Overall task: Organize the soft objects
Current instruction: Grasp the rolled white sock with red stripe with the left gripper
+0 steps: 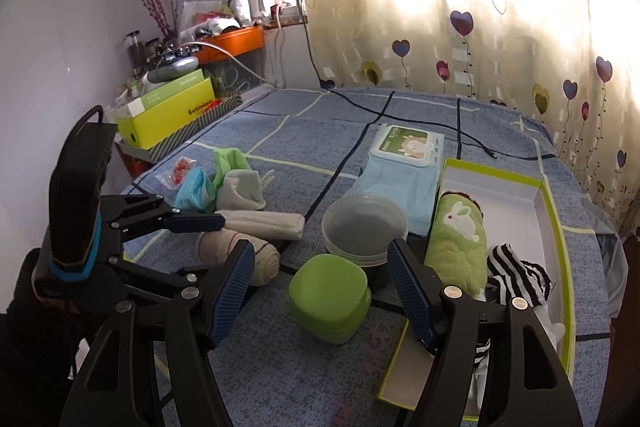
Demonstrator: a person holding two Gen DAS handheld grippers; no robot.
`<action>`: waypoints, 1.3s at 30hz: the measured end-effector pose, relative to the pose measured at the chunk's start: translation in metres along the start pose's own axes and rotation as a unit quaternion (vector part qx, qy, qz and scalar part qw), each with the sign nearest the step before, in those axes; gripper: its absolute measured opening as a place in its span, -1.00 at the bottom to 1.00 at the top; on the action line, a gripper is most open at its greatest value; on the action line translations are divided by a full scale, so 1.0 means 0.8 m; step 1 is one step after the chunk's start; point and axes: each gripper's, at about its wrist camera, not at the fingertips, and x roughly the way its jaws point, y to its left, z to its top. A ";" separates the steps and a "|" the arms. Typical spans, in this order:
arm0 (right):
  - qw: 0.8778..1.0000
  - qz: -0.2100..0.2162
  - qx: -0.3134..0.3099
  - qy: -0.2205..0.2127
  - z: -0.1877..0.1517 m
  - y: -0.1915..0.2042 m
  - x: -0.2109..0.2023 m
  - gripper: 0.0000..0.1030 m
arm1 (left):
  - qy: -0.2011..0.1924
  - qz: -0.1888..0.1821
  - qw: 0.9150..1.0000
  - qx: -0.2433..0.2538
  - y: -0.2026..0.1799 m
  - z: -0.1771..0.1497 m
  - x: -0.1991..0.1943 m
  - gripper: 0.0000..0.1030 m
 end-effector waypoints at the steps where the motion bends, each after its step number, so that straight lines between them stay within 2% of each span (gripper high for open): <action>1: 1.000 -0.001 0.001 0.000 0.000 0.000 0.000 0.34 | 0.002 0.004 1.000 0.007 -0.002 0.000 0.001 0.06; 5: 1.000 -0.004 0.003 0.002 0.000 -0.002 0.001 0.34 | 0.001 0.015 0.999 0.032 -0.007 -0.002 0.006 0.06; 8: 1.000 -0.004 0.003 0.003 0.000 -0.002 0.001 0.34 | -0.001 0.019 0.999 0.027 -0.007 -0.002 0.007 0.06; 12: 1.000 -0.006 0.004 0.003 0.000 -0.003 0.000 0.34 | -0.006 0.022 1.000 0.005 -0.003 -0.004 0.003 -0.12; 18: 1.000 -0.007 0.004 0.003 -0.002 -0.003 -0.001 0.34 | -0.016 0.012 0.999 -0.034 0.002 -0.006 -0.007 -0.21; 20: 1.000 -0.007 0.003 0.002 -0.002 -0.002 -0.003 0.34 | -0.020 -0.004 0.999 -0.044 0.002 -0.007 -0.014 -0.21; 30: 1.000 -0.008 -0.007 0.001 0.000 0.011 -0.008 0.34 | -0.042 -0.034 0.995 -0.083 0.003 -0.014 -0.037 -0.22; 39: 0.999 -0.003 -0.036 0.010 0.010 0.036 0.006 0.34 | -0.069 -0.034 0.983 -0.164 0.042 -0.027 -0.058 -0.22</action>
